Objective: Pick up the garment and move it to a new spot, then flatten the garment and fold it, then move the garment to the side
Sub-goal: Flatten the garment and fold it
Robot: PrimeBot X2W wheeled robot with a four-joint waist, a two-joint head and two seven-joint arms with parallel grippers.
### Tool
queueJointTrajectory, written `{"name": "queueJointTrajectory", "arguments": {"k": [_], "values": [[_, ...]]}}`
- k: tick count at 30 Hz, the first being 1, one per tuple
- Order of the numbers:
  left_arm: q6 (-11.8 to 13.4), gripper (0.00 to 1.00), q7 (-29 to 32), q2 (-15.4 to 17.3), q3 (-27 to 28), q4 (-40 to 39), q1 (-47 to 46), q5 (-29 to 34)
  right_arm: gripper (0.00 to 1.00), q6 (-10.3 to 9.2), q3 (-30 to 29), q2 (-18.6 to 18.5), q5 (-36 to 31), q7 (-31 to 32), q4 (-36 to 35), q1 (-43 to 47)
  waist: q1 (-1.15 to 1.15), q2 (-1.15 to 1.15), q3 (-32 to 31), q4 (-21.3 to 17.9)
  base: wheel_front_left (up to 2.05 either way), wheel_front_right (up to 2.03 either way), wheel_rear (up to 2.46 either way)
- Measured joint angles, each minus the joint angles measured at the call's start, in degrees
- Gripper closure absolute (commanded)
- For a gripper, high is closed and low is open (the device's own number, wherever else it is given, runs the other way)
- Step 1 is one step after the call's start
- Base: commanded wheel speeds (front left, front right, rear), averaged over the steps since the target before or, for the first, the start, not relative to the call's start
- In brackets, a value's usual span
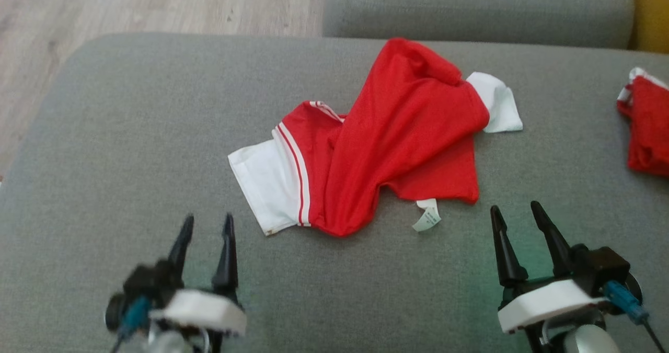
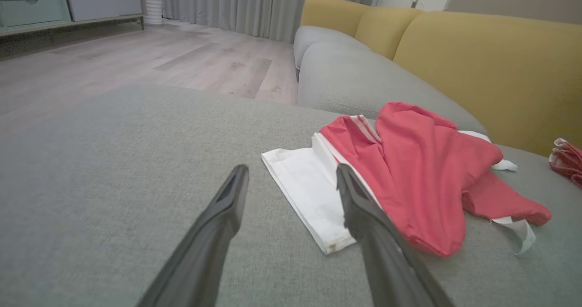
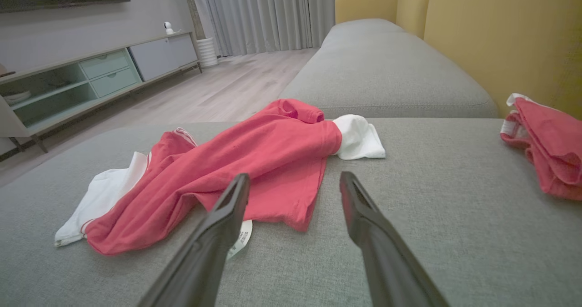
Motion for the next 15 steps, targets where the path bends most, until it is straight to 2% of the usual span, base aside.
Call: {"name": "queueJointTrajectory", "arguments": {"k": [9,15], "values": [[-0.43,0.0,7.04,-0.15,1.72,7.98,-16.66,-0.77,0.0,0.0,1.53,0.0,-2.44,1.59,-3.13,-4.95,0.01,0.0,6.92,-0.94,0.0,0.0,0.0],[-0.44,0.0,10.53,-1.79,1.79,15.15,-24.91,-1.26,0.0,0.0,2.79,-0.02,-3.52,2.5,-4.99,-9.21,0.02,0.0,13.05,-1.9,0.0,0.0,0.0]]}}
